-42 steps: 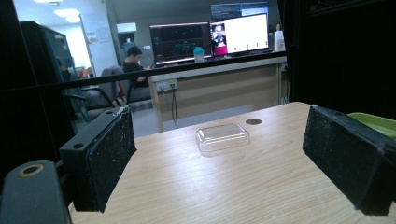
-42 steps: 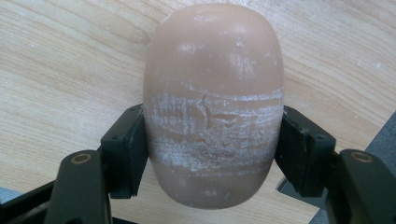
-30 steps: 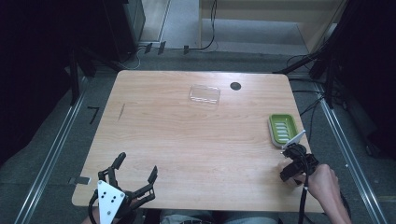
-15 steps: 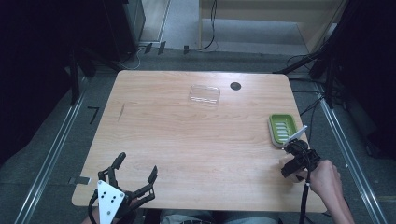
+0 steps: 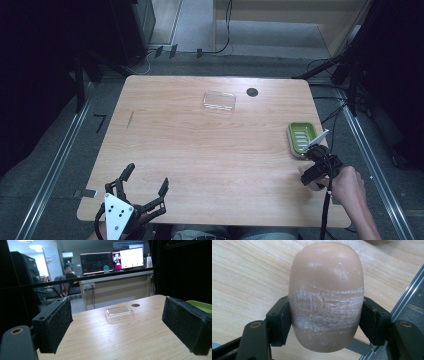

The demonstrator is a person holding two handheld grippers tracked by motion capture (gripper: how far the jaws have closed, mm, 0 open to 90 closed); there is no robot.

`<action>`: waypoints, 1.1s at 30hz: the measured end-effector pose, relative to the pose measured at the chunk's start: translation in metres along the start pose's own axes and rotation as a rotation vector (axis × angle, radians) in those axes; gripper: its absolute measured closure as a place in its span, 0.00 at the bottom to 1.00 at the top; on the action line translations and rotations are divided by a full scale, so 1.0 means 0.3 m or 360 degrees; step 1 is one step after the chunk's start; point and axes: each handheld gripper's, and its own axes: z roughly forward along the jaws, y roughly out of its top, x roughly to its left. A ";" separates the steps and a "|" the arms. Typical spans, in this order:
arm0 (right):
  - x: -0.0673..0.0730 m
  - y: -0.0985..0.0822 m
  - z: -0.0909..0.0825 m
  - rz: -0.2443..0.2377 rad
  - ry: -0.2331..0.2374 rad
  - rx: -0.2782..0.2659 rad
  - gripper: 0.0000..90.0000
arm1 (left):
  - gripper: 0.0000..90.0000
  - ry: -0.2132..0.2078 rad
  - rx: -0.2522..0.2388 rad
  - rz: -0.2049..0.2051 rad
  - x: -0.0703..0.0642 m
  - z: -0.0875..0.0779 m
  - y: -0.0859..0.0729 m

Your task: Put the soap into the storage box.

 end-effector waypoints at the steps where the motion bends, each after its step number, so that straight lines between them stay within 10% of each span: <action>1: -0.001 0.002 -0.002 -0.0003 -0.0001 -0.0003 0.37 | 0.11 0.0000 0.0000 0.0000 0.000 0.000 0.000; 33: -0.029 0.099 -0.063 -0.0023 -0.0023 -0.0064 0.37 | 0.11 -0.0007 0.0005 0.0012 -0.003 0.001 0.000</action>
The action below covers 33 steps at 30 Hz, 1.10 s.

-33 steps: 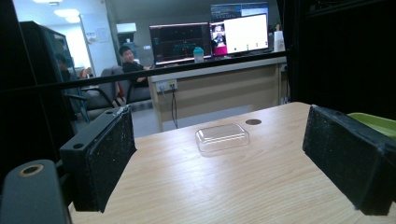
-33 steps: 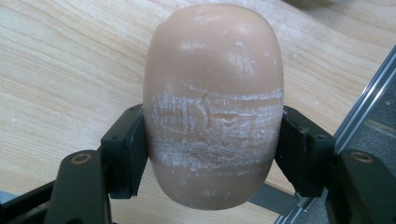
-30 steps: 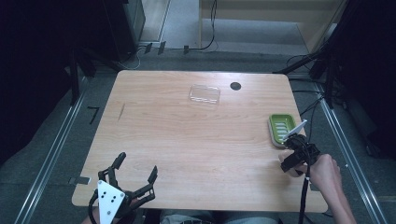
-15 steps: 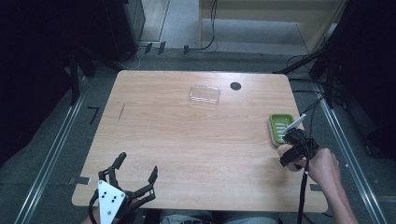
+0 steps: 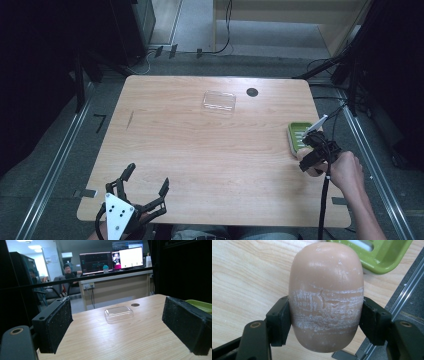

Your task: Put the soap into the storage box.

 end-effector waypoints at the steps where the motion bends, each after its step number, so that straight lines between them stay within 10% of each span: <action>1: 0.000 0.000 0.000 0.0000 0.0000 0.0000 0.37 | 0.11 0.0000 -0.0001 0.0000 0.000 0.000 0.000; 33: -0.064 0.104 -0.007 0.0053 0.0029 -0.0028 0.37 | 0.11 -0.0003 0.0001 0.0005 0.000 0.000 -0.001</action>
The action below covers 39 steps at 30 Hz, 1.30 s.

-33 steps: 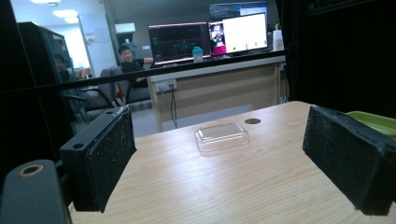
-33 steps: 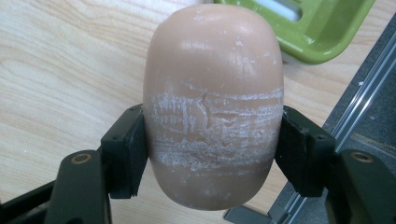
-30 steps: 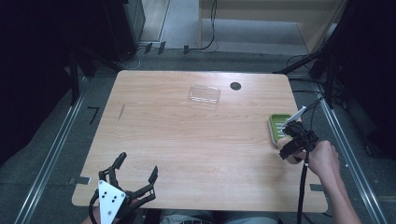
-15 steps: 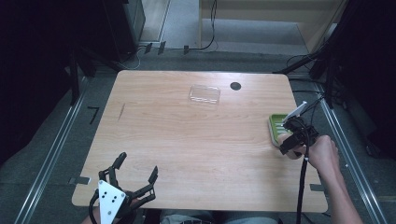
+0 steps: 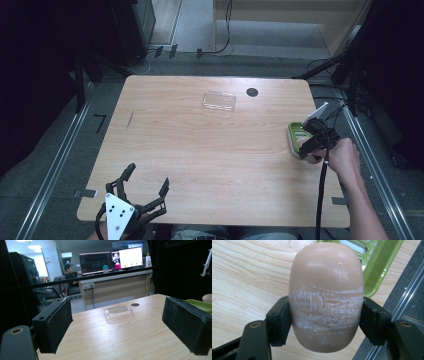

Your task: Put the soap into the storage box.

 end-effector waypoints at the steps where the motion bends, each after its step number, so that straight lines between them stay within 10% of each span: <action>1: -0.001 0.004 -0.001 -0.0002 0.0002 -0.0004 0.37 | 0.11 0.0000 0.0001 0.0001 0.000 0.000 0.000; 39: -0.077 0.113 0.039 0.0123 0.0042 -0.0019 0.37 | 0.11 0.0000 0.0002 0.0004 -0.002 0.001 0.000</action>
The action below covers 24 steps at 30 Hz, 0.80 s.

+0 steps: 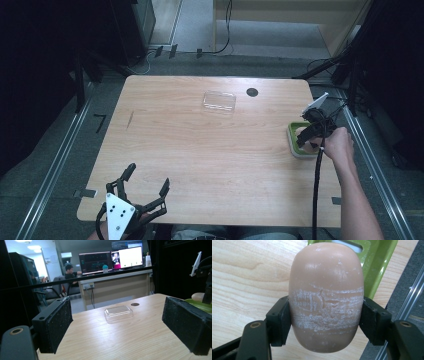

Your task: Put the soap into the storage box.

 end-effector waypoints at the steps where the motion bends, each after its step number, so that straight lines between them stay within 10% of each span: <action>1: -0.001 0.004 0.001 0.0009 0.0000 0.0000 0.37 | 0.11 0.0000 0.0001 0.0001 0.000 0.000 0.000; 24: -0.043 0.064 0.062 0.0152 0.0049 -0.0003 0.37 | 0.11 -0.0007 0.0000 0.0004 0.000 0.000 -0.001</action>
